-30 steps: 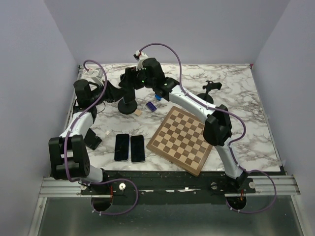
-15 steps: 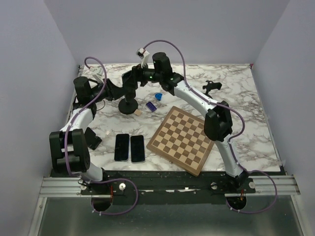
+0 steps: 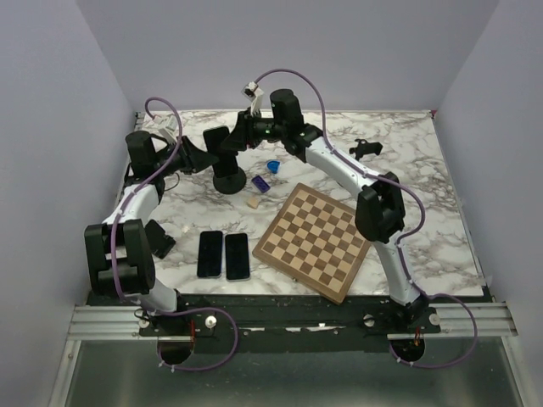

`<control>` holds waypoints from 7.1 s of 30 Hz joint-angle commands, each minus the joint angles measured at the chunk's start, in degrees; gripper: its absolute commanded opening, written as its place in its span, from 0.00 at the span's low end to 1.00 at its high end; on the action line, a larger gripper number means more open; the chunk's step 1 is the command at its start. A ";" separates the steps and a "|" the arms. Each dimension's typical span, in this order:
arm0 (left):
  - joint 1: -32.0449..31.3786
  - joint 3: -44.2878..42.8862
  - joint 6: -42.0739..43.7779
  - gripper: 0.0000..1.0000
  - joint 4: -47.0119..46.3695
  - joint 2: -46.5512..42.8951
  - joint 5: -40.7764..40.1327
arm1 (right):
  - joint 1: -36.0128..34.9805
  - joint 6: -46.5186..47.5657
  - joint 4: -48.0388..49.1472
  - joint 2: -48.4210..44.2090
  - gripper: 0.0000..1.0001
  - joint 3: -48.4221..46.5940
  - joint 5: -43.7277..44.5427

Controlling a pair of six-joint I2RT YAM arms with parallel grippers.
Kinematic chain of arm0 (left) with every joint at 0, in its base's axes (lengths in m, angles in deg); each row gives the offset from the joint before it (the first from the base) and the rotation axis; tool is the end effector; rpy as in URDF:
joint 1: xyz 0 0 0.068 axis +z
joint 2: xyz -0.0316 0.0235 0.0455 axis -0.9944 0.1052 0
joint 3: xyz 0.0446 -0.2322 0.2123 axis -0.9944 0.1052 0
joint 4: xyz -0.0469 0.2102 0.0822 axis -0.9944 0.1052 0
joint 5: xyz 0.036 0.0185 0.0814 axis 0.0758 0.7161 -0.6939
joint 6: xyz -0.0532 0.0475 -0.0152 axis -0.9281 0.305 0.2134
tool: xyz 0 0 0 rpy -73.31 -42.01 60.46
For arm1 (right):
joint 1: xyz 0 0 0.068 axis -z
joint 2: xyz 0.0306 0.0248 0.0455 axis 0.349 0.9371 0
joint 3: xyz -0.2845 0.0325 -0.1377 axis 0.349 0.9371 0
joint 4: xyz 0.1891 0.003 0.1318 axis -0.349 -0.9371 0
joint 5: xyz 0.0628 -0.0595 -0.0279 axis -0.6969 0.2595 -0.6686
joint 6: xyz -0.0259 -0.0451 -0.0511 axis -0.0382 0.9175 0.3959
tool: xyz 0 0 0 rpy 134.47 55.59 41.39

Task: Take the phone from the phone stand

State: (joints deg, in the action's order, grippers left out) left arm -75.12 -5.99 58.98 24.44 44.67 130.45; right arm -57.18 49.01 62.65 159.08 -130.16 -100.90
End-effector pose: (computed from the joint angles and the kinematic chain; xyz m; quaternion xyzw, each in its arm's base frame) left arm 0.3249 -0.0013 0.3289 0.0395 0.7595 -0.4751 0.4426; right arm 0.4263 0.3701 0.3424 -0.3279 0.6948 0.5273 0.3629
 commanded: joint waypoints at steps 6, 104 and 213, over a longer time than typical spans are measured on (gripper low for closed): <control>-2.17 -0.20 -0.12 0.00 3.65 -0.90 -0.67 | -5.87 -4.92 -1.51 -10.29 0.90 11.06 31.21; -3.81 1.92 2.72 0.69 10.17 -13.71 -15.37 | -8.74 -2.03 -4.79 -7.21 0.01 3.60 34.55; 2.66 6.04 -2.46 0.77 17.03 -25.85 -28.81 | -18.07 1.37 -16.95 -7.77 1.00 -2.32 69.60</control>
State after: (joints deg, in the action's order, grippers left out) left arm -73.65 -1.45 57.07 37.68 23.52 112.05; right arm -74.12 45.64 50.87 146.18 -125.96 -37.60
